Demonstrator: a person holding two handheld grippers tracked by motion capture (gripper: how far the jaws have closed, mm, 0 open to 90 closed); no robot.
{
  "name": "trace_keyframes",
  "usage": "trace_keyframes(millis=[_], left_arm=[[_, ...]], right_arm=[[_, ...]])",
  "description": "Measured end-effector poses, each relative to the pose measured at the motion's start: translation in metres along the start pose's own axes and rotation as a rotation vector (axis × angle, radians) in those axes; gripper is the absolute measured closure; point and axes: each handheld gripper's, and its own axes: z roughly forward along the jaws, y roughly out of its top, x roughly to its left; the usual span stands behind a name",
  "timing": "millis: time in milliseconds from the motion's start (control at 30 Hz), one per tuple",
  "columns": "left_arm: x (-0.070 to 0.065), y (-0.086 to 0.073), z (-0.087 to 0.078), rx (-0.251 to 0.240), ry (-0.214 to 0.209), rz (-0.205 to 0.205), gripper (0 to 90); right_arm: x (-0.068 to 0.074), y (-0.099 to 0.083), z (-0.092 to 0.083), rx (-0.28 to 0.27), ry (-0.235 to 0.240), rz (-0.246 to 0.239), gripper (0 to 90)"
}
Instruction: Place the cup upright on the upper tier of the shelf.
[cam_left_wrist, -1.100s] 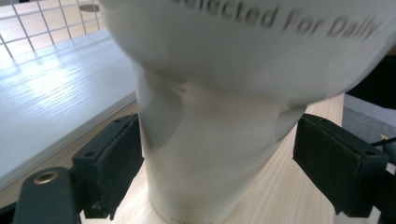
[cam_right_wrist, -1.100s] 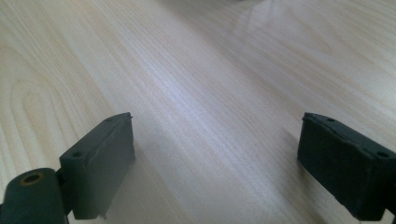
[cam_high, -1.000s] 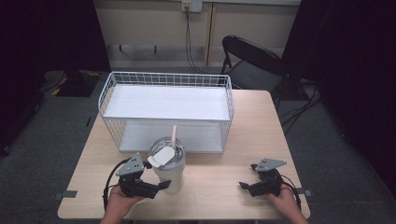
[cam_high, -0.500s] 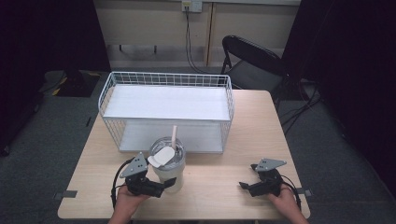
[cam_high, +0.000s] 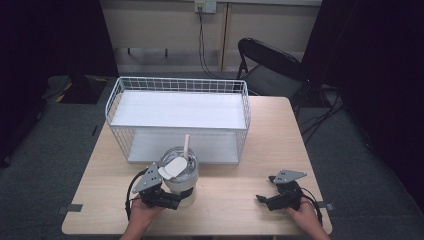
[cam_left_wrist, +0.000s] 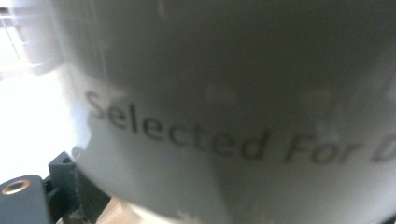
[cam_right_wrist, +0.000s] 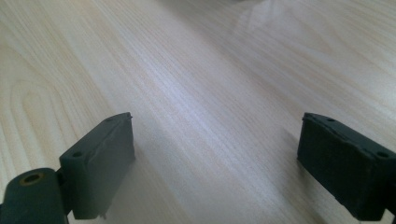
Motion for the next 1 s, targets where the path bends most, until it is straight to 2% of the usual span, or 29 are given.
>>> trace_keyframes(millis=[267,367,567,667,733,833,1000], left_arm=[[0.000,0.000,0.004,-0.026,-0.003,-0.003,5.4],[0.000,-0.001,0.003,-0.028,-0.002,0.018,6.3],[-0.001,-0.001,0.002,-0.034,0.002,0.033,6.9],[-0.001,0.000,0.001,-0.024,-0.004,0.032,6.8],[-0.002,0.000,0.001,-0.027,-0.015,0.001,6.8],[-0.002,0.003,-0.001,-0.016,-0.015,0.011,6.8],[0.000,0.011,-0.007,-0.027,-0.009,-0.005,6.9]], right_arm=[[0.000,0.000,0.000,0.000,0.000,0.000,10.5],[0.000,0.000,0.000,0.000,0.000,0.000,10.5],[0.000,0.000,0.000,0.000,0.000,-0.001,10.5],[0.000,0.000,0.000,0.000,0.000,-0.001,10.4],[0.000,0.000,0.000,0.000,0.000,0.000,10.5],[0.000,0.000,0.000,0.000,0.000,-0.001,10.4],[0.000,0.000,0.000,0.000,0.000,0.000,10.5]])
